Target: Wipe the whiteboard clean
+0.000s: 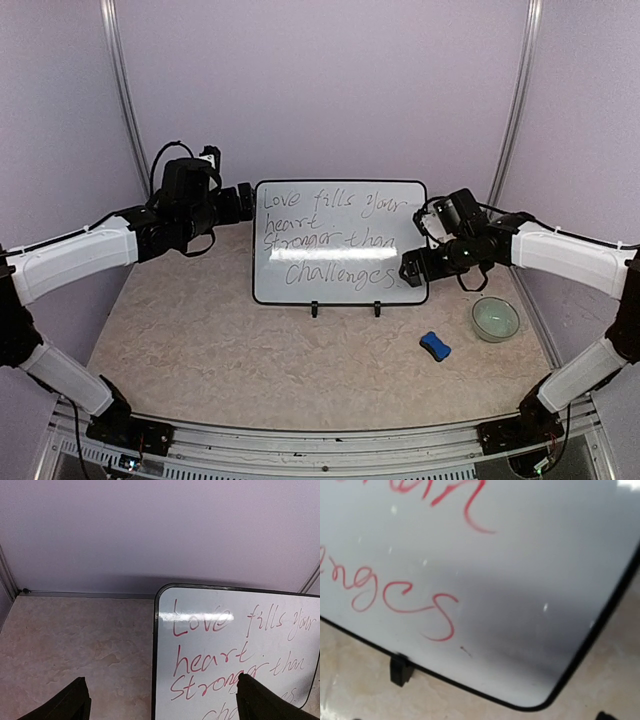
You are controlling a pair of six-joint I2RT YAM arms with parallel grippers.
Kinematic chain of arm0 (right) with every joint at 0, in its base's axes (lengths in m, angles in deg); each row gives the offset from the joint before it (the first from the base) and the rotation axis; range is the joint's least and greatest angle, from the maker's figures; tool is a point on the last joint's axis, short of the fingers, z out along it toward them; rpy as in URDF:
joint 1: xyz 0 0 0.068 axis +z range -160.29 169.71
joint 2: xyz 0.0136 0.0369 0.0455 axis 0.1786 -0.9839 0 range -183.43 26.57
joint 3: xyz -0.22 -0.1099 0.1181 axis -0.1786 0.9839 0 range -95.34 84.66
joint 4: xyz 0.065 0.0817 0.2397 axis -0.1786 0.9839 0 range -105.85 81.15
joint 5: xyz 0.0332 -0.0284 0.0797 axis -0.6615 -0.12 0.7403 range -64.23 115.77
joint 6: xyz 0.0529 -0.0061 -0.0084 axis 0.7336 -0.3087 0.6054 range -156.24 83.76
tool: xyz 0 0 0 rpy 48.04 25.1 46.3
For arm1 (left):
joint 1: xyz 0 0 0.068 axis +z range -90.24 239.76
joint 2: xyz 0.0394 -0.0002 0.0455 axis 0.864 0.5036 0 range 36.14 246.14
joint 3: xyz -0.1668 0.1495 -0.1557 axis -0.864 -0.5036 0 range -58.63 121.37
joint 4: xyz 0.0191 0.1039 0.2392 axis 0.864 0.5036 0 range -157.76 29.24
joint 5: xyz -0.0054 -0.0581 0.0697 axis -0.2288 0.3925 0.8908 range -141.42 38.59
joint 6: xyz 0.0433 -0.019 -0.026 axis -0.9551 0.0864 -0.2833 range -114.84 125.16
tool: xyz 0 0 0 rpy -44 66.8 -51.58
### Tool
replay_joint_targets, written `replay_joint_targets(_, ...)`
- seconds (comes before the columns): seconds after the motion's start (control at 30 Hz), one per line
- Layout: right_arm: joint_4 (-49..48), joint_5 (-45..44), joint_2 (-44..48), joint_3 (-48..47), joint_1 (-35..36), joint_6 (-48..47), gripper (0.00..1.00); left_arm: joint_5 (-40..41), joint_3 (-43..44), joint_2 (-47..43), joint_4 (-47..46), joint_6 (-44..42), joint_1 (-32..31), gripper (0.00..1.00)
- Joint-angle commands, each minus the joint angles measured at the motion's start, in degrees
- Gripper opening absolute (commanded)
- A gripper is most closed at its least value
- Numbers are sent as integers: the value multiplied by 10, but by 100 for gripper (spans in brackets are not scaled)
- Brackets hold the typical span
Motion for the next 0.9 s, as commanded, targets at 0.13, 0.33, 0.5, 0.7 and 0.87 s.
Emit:
replay_joint_targets(0.13,-55,-75,42,55,51,137,100,83,-22,-70,101,34,-1,99)
replay_joint_targets(0.33,-27,-183,6,6,179,195,100,87,-55,-123,92,14,7,99)
replay_joint_targets(0.5,26,-266,-65,-41,241,258,100,51,-41,-123,113,6,5,99)
replay_joint_targets(0.7,3,-295,-154,-38,259,351,98,61,-139,-168,20,-15,6,99)
replay_joint_targets(0.87,-6,-330,-190,-27,268,395,91,51,-143,-185,15,-22,7,99)
